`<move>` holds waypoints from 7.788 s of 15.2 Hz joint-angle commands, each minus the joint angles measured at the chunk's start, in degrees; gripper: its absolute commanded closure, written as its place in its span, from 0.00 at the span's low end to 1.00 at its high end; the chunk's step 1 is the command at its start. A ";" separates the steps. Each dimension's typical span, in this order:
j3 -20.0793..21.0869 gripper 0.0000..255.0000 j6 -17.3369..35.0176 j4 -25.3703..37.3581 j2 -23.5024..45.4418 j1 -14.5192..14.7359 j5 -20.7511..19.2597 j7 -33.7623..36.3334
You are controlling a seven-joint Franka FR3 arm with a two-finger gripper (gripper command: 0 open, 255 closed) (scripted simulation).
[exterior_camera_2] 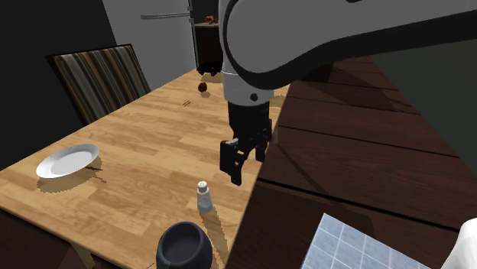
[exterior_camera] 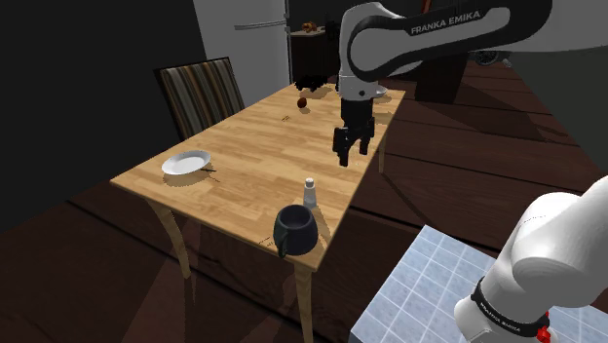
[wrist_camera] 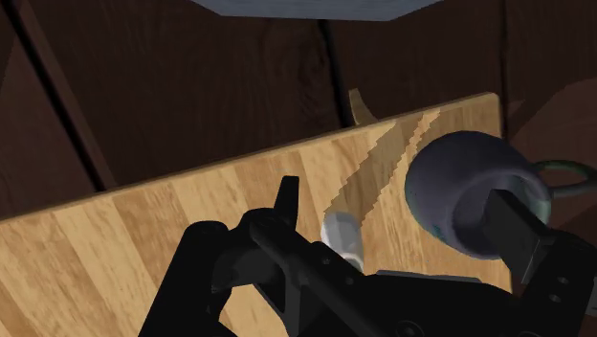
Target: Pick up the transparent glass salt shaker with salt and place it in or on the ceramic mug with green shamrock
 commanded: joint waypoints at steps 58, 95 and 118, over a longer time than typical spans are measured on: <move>1.37 1.00 -0.39 30.35 36.31 0.65 -3.18 8.78; 8.50 1.00 -4.65 29.05 29.38 10.20 -0.52 25.23; 8.42 0.00 -0.03 25.55 30.53 10.20 -0.69 24.78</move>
